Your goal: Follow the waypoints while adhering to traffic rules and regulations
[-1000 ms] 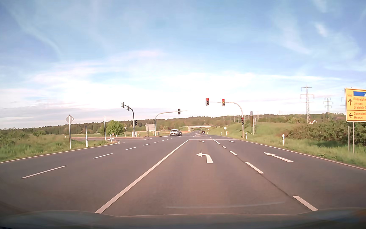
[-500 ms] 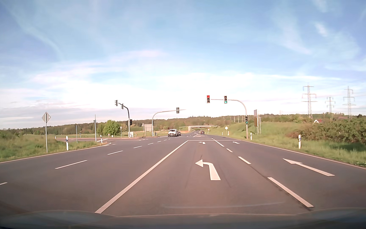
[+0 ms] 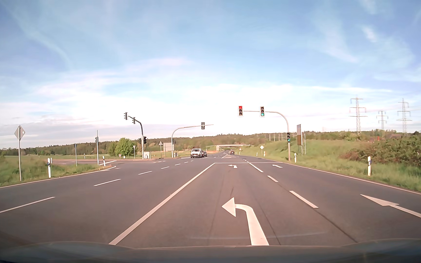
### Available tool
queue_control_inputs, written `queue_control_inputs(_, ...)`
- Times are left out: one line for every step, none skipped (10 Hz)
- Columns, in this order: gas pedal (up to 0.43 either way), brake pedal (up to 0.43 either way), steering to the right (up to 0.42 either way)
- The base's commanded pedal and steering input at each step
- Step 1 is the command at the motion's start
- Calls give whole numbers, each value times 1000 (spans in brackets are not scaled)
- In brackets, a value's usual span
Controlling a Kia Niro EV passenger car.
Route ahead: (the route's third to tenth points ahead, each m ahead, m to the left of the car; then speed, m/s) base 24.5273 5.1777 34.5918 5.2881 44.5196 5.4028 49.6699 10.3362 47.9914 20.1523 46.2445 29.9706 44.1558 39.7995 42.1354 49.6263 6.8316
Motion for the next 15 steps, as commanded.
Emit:
queue_control_inputs(0,207,-3)
queue_control_inputs(0,207,-3)
queue_control_inputs(0,201,-3)
queue_control_inputs(0,201,-3)
queue_control_inputs(0,183,0)
queue_control_inputs(0,171,0)
queue_control_inputs(0,171,0)
queue_control_inputs(0,171,0)
queue_control_inputs(0,177,0)
queue_control_inputs(0,177,0)
queue_control_inputs(0,177,0)
queue_control_inputs(0,177,0)
queue_control_inputs(0,177,0)
queue_control_inputs(0,183,0)
queue_control_inputs(0,177,0)
